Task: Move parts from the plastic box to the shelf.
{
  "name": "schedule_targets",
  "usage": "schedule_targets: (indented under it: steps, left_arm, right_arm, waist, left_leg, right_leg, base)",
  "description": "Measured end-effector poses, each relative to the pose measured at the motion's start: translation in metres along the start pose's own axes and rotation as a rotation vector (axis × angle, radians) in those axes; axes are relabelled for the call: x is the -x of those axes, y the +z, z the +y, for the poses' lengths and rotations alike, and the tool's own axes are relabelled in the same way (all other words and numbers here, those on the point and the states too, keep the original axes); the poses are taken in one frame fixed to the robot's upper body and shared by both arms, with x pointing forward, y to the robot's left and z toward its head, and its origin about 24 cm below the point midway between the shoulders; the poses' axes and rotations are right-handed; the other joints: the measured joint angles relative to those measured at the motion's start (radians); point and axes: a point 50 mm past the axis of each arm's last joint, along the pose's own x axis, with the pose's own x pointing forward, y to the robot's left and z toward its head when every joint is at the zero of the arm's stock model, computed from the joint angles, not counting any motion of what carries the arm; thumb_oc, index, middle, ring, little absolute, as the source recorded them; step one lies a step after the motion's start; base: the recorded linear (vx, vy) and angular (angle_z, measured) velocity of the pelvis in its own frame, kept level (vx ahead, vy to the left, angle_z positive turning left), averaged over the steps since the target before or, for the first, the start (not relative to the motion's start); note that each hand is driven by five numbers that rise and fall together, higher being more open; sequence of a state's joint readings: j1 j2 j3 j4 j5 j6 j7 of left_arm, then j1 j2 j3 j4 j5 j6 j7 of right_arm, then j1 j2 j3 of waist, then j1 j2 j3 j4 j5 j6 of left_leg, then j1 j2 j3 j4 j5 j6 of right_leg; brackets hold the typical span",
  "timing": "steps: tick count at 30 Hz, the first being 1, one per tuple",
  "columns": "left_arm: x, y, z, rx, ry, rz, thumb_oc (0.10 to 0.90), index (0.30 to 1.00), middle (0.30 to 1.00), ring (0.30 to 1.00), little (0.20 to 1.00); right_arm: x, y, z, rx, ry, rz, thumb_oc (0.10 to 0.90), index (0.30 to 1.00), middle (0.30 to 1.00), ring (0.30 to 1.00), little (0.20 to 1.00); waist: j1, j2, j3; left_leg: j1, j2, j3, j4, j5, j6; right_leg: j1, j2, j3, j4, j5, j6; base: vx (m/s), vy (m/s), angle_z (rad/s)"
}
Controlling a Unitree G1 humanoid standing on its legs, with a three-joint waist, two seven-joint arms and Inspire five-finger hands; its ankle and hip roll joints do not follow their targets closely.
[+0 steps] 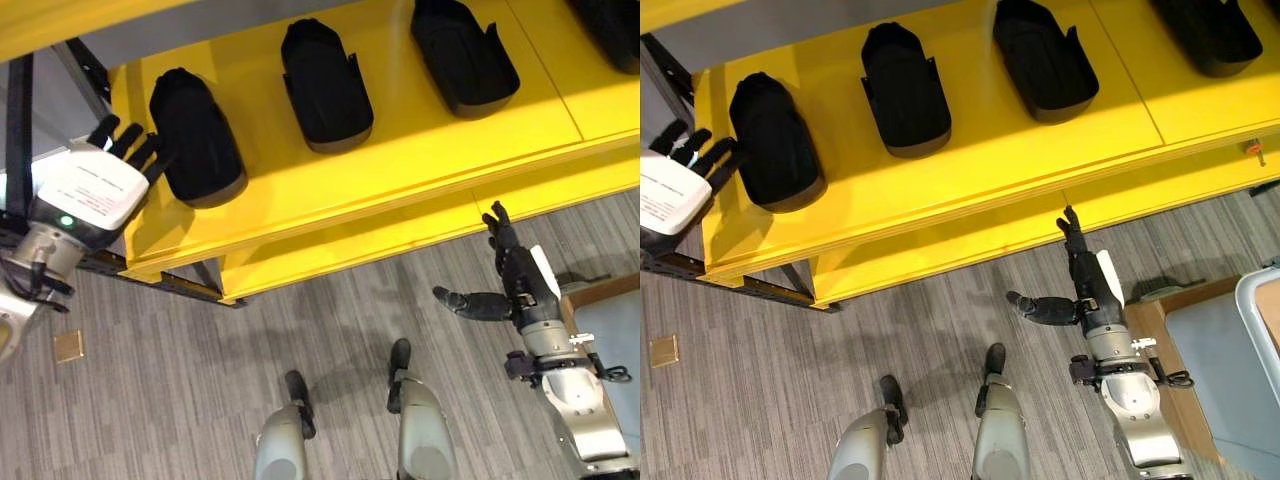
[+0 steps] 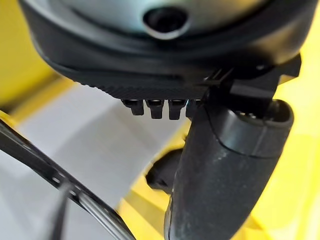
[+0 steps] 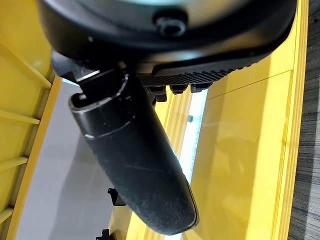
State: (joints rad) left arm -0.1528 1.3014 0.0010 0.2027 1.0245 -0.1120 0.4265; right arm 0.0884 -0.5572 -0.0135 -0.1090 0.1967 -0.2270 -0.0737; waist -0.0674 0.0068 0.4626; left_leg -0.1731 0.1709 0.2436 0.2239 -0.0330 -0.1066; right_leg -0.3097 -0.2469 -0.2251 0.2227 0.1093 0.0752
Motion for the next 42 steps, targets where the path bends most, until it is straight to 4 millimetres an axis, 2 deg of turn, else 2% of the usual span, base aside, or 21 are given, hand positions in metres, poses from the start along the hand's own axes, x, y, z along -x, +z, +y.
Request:
schedule_targets:
  steps: [3, 4, 5, 7, 8, 12, 16, 20, 23, 35, 42]
  left_arm:
    - [0.006, 0.01, 0.009, 0.098, 0.082, 0.044, 0.9, 1.0, 1.0, 1.0, 1.0]
    - [0.009, 0.026, 0.015, 0.253, 0.16, 0.088, 0.9, 1.0, 1.0, 1.0, 1.0]
    - [0.009, 0.03, 0.016, 0.284, 0.171, 0.085, 0.9, 1.0, 1.0, 1.0, 1.0]
    - [0.011, 0.051, 0.017, 0.493, 0.228, 0.141, 0.9, 1.0, 1.0, 1.0, 1.0]
    - [0.011, 0.067, 0.016, 0.63, 0.242, 0.147, 0.9, 1.0, 1.0, 1.0, 1.0]
    - [0.011, 0.105, 0.012, 0.832, 0.193, 0.106, 0.9, 1.0, 1.0, 1.0, 1.0]
    - [0.011, 0.136, 0.001, 0.966, 0.108, 0.108, 0.9, 1.0, 1.0, 1.0, 1.0]
    - [0.007, 0.176, -0.005, 1.093, 0.017, 0.081, 0.9, 1.0, 1.0, 1.0, 1.0]
    - [0.008, 0.184, -0.004, 1.118, -0.002, 0.057, 0.9, 1.0, 1.0, 1.0, 1.0]
    - [0.013, 0.184, -0.027, 1.075, -0.115, 0.144, 0.9, 1.0, 1.0, 1.0, 1.0]
    - [0.015, 0.182, -0.04, 1.048, -0.165, 0.194, 0.9, 1.0, 1.0, 1.0, 1.0]
  right_arm:
    - [0.004, 0.0, -0.003, 0.005, -0.01, 0.006, 0.9, 1.0, 1.0, 1.0, 1.0]
    - [0.004, -0.001, -0.003, 0.004, -0.008, 0.009, 0.9, 1.0, 1.0, 1.0, 1.0]
    - [0.005, -0.001, -0.003, 0.004, -0.008, 0.009, 0.9, 1.0, 1.0, 1.0, 1.0]
    - [0.006, -0.003, -0.002, 0.001, -0.002, 0.023, 0.9, 1.0, 1.0, 1.0, 1.0]
    - [0.006, -0.004, 0.001, -0.007, 0.007, 0.031, 0.9, 1.0, 1.0, 1.0, 1.0]
    - [0.007, -0.007, 0.006, -0.03, 0.016, 0.047, 0.9, 1.0, 1.0, 1.0, 1.0]
    - [0.009, -0.01, 0.01, -0.044, 0.02, 0.072, 0.9, 1.0, 1.0, 1.0, 1.0]
    - [0.01, -0.013, 0.022, -0.06, 0.065, 0.087, 0.9, 1.0, 1.0, 1.0, 1.0]
    - [0.012, -0.014, 0.022, -0.06, 0.059, 0.097, 0.9, 1.0, 1.0, 1.0, 1.0]
    - [0.014, -0.017, 0.02, -0.057, 0.029, 0.117, 0.9, 1.0, 1.0, 1.0, 1.0]
    - [0.014, -0.017, 0.02, -0.057, 0.023, 0.119, 0.9, 1.0, 1.0, 1.0, 1.0]
  waist:
    - [0.004, 0.02, -0.02]
    - [0.009, 0.033, -0.037]
    - [0.01, 0.032, -0.042]
    - [0.004, 0.029, -0.057]
    - [0.0, 0.021, -0.077]
    - [-0.016, -0.017, -0.103]
    - [-0.027, -0.036, -0.115]
    - [-0.041, -0.062, -0.13]
    - [-0.047, -0.066, -0.13]
    - [-0.04, -0.073, -0.129]
    - [-0.041, -0.087, -0.128]
  left_leg:
    - [0.004, 0.0, -0.002, -0.001, -0.002, 0.002]
    - [0.006, 0.001, -0.003, -0.001, -0.002, 0.002]
    - [0.007, 0.002, -0.003, -0.002, -0.004, 0.001]
    - [0.018, 0.003, -0.002, -0.002, -0.004, 0.001]
    - [0.019, 0.004, -0.002, -0.004, -0.004, 0.001]
    - [0.027, 0.011, 0.0, -0.003, -0.004, -0.001]
    - [0.039, 0.018, 0.003, -0.003, -0.012, -0.002]
    - [0.036, 0.027, 0.001, -0.003, -0.011, -0.006]
    - [0.037, 0.031, 0.006, -0.002, -0.01, -0.005]
    - [0.035, 0.048, 0.024, -0.002, -0.012, -0.011]
    - [0.033, 0.049, 0.025, -0.002, -0.019, -0.006]
  right_leg:
    - [0.008, 0.001, -0.002, -0.005, 0.0, 0.001]
    - [0.011, 0.001, -0.002, -0.004, 0.0, 0.001]
    - [0.011, 0.003, -0.002, -0.003, -0.001, 0.001]
    - [0.02, 0.005, -0.001, -0.007, -0.001, 0.0]
    - [0.022, 0.006, -0.002, -0.007, -0.002, 0.001]
    - [0.031, 0.013, -0.001, -0.013, -0.002, 0.002]
    - [0.046, 0.022, 0.001, -0.03, -0.001, 0.0]
    - [0.048, 0.033, 0.001, -0.043, 0.001, 0.001]
    - [0.048, 0.039, 0.007, -0.048, 0.003, 0.0]
    - [0.041, 0.062, 0.02, -0.061, 0.012, -0.004]
    - [0.041, 0.063, 0.02, -0.063, 0.011, -0.004]
  base:
    - [0.02, -0.032, 0.01]
    - [0.03, -0.063, 0.0]
    - [0.04, -0.066, -0.01]
    - [0.02, -0.042, -0.02]
    - [0.02, -0.051, -0.03]
    - [0.02, -0.033, -0.03]
    - [0.0, -0.039, -0.05]
    - [0.0, -0.037, -0.03]
    - [0.0, -0.032, -0.05]
    - [0.0, -0.012, -0.05]
    - [0.0, 0.0, 0.0]
